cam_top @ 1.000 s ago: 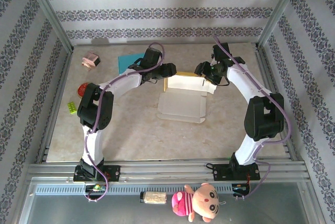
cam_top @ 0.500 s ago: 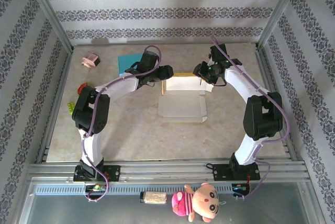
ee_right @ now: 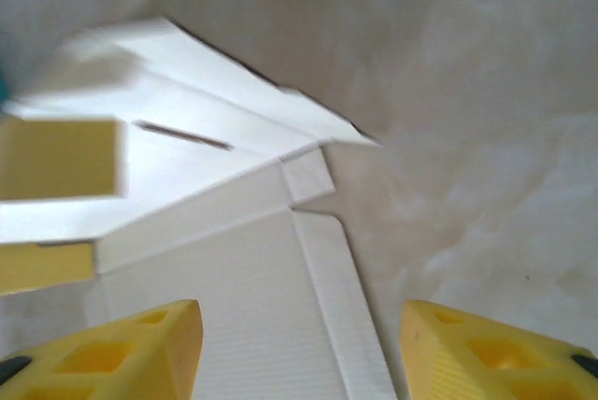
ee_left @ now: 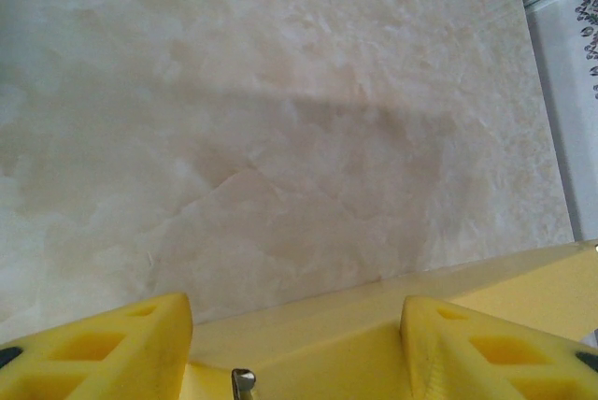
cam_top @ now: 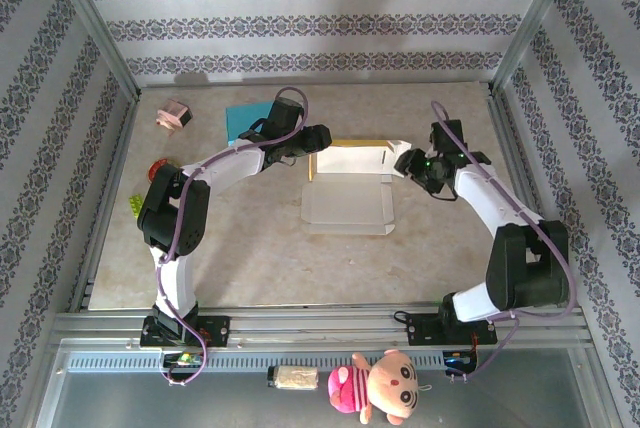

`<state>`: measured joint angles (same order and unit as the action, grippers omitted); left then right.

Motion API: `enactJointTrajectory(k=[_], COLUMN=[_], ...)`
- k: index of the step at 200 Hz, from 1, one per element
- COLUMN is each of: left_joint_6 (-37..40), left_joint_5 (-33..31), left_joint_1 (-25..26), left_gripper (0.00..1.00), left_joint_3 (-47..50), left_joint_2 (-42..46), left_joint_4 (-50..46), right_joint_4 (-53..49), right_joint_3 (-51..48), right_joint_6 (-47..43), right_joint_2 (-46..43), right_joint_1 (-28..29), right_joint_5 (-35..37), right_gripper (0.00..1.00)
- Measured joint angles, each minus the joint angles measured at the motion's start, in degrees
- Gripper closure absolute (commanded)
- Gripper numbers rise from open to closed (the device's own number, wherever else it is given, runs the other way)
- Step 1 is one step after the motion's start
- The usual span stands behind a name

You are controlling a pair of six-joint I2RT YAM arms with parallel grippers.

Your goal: Fold the paper box

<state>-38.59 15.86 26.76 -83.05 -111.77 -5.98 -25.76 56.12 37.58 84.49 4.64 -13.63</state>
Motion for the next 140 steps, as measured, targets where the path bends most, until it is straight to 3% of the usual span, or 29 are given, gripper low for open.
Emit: enactJointTrajectory(k=[16, 56, 140], left_joint_6=[0.3, 0.8, 1.7], left_joint_5=[0.0, 0.1, 0.1], left_joint_1=[0.0, 0.0, 0.0], left_gripper=[0.4, 0.4, 0.4], left_joint_3=[0.0, 0.0, 0.0], left_joint_2=[0.0, 0.0, 0.0], left_joint_4=[0.0, 0.0, 0.0], right_joint_4=[2.1, 9.8, 28.0], right_joint_3=[-2.7, -3.0, -3.1], right_joint_6=[0.0, -0.7, 0.0], right_joint_2=[2.3, 9.6, 17.0], right_joint_1=[0.5, 4.0, 4.9], right_joint_5=[-1.1, -2.5, 2.3], right_gripper=[0.42, 0.26, 0.23])
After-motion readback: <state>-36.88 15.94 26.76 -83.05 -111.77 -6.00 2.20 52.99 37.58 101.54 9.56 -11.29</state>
